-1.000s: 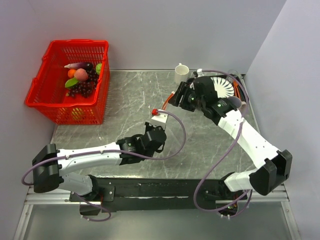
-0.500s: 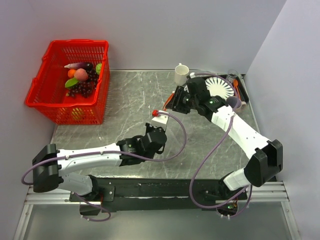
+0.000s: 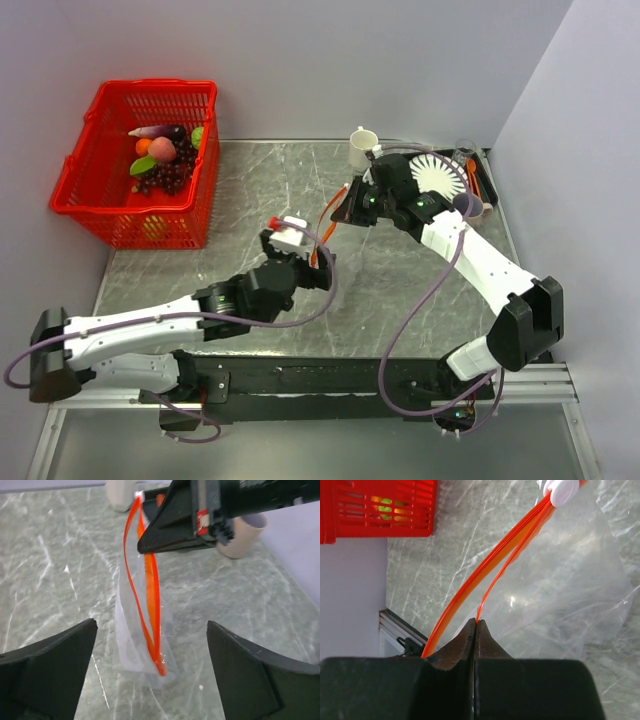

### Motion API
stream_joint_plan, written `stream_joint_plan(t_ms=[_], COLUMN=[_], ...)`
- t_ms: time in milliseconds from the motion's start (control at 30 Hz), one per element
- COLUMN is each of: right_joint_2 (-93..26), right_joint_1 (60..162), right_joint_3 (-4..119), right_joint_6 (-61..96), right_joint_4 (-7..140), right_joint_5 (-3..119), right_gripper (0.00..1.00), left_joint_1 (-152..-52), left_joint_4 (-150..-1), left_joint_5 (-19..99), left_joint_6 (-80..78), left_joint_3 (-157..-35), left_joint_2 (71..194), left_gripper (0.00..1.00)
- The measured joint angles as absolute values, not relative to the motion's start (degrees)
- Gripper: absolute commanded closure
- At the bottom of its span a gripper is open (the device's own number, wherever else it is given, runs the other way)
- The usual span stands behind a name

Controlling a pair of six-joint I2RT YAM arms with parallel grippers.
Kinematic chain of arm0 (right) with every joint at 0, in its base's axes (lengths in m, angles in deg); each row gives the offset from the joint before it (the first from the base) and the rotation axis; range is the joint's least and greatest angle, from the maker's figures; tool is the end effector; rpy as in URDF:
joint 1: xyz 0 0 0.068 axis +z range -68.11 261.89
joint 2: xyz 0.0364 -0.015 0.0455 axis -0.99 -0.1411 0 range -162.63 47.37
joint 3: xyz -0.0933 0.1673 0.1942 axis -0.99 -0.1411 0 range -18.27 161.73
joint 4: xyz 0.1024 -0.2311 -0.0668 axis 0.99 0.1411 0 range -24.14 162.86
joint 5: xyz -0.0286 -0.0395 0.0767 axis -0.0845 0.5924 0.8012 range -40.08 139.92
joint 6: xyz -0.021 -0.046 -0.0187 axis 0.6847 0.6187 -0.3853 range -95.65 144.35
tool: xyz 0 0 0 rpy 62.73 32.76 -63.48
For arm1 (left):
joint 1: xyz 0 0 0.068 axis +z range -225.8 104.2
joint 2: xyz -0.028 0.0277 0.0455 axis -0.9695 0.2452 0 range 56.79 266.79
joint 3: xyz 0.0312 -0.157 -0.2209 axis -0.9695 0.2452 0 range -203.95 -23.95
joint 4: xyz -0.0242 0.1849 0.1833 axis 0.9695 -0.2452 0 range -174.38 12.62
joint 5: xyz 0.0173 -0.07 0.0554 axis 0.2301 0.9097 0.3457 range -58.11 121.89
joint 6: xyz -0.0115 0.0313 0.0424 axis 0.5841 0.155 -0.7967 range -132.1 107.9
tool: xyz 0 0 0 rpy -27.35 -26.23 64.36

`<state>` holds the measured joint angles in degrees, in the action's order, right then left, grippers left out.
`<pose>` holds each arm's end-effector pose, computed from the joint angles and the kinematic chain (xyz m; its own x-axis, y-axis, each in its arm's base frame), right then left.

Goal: Place the food in the zip-top bag and seal the zipper

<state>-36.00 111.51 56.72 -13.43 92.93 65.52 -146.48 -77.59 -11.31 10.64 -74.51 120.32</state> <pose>0.2811 0.1709 0.3365 -0.8069 0.2201 -0.5482 -0.2178 0.7517 0.6224 0.1064 -0.2296 0.3306 -0.2502 -0.1381 -0.9583 0.4019 0.8857 -0.2325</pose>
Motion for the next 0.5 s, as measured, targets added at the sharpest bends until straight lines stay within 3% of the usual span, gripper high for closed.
stream_joint_plan(t_ms=[233, 500], right_joint_2=[-30.5, -25.3], right_joint_1=[111.5, 112.2], right_joint_3=[56.2, 55.5], right_joint_6=[-7.3, -1.2], right_joint_4=[91.5, 89.1], right_joint_5=[66.2, 68.6], right_gripper=[1.00, 1.00], left_joint_1=[-138.3, -122.2], left_joint_4=[-83.6, -92.5], left_joint_5=[-2.0, 15.0], left_joint_6=[17.4, 23.8], left_joint_3=[-80.7, -94.4], left_joint_2=[112.5, 119.1], left_gripper=[0.03, 0.14])
